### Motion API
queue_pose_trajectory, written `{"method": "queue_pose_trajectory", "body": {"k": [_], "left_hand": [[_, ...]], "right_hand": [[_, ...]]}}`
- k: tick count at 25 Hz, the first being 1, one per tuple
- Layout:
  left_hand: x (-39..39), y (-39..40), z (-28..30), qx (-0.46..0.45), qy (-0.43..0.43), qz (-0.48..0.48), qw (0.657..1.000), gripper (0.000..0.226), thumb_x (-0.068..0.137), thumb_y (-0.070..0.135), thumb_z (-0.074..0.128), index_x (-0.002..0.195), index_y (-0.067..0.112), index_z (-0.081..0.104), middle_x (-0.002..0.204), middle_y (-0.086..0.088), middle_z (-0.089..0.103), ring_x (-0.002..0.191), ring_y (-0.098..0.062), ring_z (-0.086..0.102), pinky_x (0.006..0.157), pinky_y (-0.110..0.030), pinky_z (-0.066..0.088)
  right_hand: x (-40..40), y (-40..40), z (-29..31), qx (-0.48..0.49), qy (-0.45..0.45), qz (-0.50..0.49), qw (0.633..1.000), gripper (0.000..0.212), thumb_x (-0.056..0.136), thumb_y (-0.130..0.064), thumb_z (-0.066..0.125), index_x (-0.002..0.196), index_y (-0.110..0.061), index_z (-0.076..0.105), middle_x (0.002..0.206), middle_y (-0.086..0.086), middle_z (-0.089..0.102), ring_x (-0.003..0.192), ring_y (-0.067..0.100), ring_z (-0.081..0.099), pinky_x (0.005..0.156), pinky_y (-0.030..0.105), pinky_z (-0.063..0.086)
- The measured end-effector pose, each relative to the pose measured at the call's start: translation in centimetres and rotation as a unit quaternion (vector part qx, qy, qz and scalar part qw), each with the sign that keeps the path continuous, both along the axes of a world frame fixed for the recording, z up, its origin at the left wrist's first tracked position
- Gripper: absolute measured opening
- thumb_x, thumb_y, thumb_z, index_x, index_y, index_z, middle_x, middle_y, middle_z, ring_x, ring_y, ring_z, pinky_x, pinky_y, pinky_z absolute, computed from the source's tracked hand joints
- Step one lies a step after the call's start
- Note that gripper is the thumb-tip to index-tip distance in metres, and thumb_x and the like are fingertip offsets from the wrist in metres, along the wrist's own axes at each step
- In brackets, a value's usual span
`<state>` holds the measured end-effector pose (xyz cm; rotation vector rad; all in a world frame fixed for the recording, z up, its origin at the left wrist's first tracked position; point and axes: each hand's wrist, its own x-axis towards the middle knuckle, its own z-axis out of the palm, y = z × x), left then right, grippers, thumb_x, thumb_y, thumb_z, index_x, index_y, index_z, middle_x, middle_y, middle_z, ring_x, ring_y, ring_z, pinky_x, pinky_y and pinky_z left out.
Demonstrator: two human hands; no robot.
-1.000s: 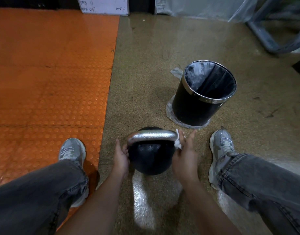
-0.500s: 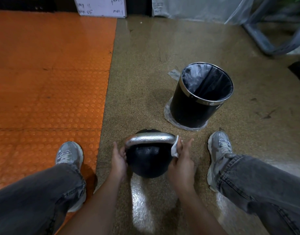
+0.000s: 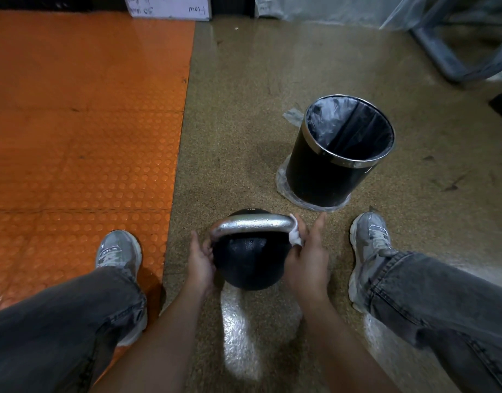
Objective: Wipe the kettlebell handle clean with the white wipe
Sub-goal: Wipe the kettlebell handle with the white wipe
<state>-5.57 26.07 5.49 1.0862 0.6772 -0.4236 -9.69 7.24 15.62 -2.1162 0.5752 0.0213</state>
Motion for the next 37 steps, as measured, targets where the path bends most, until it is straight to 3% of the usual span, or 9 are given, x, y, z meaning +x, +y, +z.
{"method": "queue_pose_trajectory", "body": {"k": [5,10,12,20,22,27,30,33,37], "left_hand": [[0.0,-0.1,-0.4,0.004,-0.008,0.007,1.0,0.079,0.095,0.07,0.012,0.142,0.019,0.049,0.132,-0.01,0.062,0.122,-0.02,0.053,0.096,-0.033,0.037],[0.1,0.1,-0.7,0.013,0.0,0.009,1.0,0.085,0.088,0.079,0.017,0.141,0.023,0.052,0.132,-0.01,0.062,0.131,-0.024,0.05,0.116,-0.048,0.026],[0.1,0.1,-1.0,0.012,-0.004,0.015,1.0,0.086,0.087,0.08,0.017,0.142,0.022,0.051,0.133,-0.01,0.062,0.131,-0.024,0.05,0.117,-0.05,0.024],[0.2,0.0,-1.0,0.005,-0.006,0.013,1.0,0.08,0.092,0.074,0.014,0.137,0.022,0.055,0.128,-0.011,0.065,0.123,-0.023,0.056,0.095,-0.038,0.043],[0.3,0.0,-1.1,0.006,-0.002,0.012,1.0,0.078,0.092,0.074,0.014,0.135,0.024,0.056,0.128,-0.011,0.065,0.124,-0.022,0.056,0.096,-0.038,0.041],[0.3,0.1,-1.4,0.007,-0.006,0.006,1.0,0.082,0.093,0.074,0.014,0.14,0.019,0.053,0.131,-0.011,0.063,0.127,-0.023,0.054,0.103,-0.039,0.038],[0.2,0.1,-1.5,0.006,-0.005,0.004,1.0,0.081,0.093,0.073,0.013,0.138,0.02,0.054,0.129,-0.008,0.064,0.123,-0.02,0.056,0.093,-0.034,0.041],[0.3,-0.2,-1.0,0.022,0.003,0.0,1.0,0.073,0.095,0.069,0.01,0.135,0.025,0.053,0.123,-0.006,0.065,0.109,-0.013,0.059,0.079,-0.027,0.041],[0.3,-0.1,-1.1,0.011,-0.003,0.001,1.0,0.079,0.094,0.071,0.011,0.139,0.021,0.053,0.125,-0.008,0.066,0.119,-0.019,0.057,0.084,-0.03,0.043]], "right_hand": [[-1.4,0.2,-1.0,0.002,0.021,0.002,1.0,0.089,0.104,-0.003,0.047,0.161,-0.031,-0.015,0.154,-0.008,0.053,0.132,0.018,0.059,0.11,0.036,0.047],[-1.6,1.7,-1.0,0.015,-0.023,0.011,1.0,0.101,0.096,0.01,0.047,0.159,-0.036,-0.018,0.152,-0.041,0.022,0.138,-0.002,0.042,0.116,0.025,0.04],[-2.3,1.9,-1.5,0.015,-0.021,0.013,1.0,0.1,0.098,0.008,0.046,0.153,-0.04,-0.023,0.152,-0.037,0.018,0.14,0.005,0.044,0.116,0.028,0.041],[-2.2,4.5,-2.3,0.05,-0.007,-0.046,0.998,0.093,0.102,0.004,0.042,0.16,-0.036,-0.018,0.162,-0.002,0.039,0.136,0.004,0.043,0.11,0.017,0.04],[-1.6,4.0,-2.8,0.061,0.011,-0.067,0.996,0.092,0.102,0.005,0.043,0.161,-0.031,-0.018,0.164,-0.005,0.034,0.133,-0.003,0.035,0.107,0.005,0.031],[-2.0,4.7,-2.0,0.058,-0.013,-0.051,0.997,0.095,0.101,0.005,0.041,0.158,-0.04,-0.021,0.162,-0.015,0.03,0.143,0.01,0.042,0.11,0.017,0.033],[-1.2,4.2,-2.1,0.061,0.006,-0.062,0.996,0.09,0.103,0.005,0.039,0.161,-0.031,-0.02,0.144,-0.023,0.033,0.128,0.002,0.047,0.1,0.01,0.034],[-0.5,4.8,-1.6,0.067,-0.02,-0.079,0.994,0.092,0.1,0.008,0.037,0.161,-0.031,-0.019,0.157,-0.026,0.018,0.14,-0.001,0.033,0.103,-0.003,0.022],[-1.4,4.9,-2.5,0.074,0.006,-0.086,0.993,0.092,0.101,0.005,0.039,0.16,-0.034,-0.02,0.156,-0.001,0.044,0.131,0.01,0.053,0.099,0.015,0.043]]}}
